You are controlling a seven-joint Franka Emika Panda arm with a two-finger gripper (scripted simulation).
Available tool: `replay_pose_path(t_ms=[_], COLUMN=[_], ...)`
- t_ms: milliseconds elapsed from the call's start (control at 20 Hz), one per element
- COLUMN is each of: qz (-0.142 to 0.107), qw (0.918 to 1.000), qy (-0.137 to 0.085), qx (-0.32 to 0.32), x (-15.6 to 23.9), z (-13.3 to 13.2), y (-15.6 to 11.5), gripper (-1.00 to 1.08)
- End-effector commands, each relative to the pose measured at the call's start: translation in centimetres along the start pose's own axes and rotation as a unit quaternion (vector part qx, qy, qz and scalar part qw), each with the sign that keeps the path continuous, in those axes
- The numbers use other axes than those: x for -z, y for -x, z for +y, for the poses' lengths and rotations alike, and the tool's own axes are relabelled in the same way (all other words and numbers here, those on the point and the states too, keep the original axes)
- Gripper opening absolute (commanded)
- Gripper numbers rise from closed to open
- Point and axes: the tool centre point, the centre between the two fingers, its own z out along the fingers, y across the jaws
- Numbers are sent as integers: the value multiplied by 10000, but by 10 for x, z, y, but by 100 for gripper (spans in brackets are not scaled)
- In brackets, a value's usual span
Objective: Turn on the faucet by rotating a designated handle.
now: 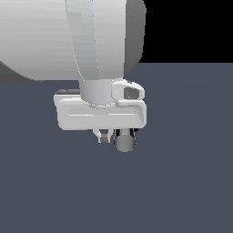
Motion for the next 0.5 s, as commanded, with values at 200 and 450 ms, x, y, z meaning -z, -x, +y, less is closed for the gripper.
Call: replay_pose_path(t_ms=[200,450], qz=[4,4], qw=[10000,10000], qy=[0,0], qx=[1,1], x=[-1,-1], z=[0,0], y=[-2,-2], gripper=[-100,-100])
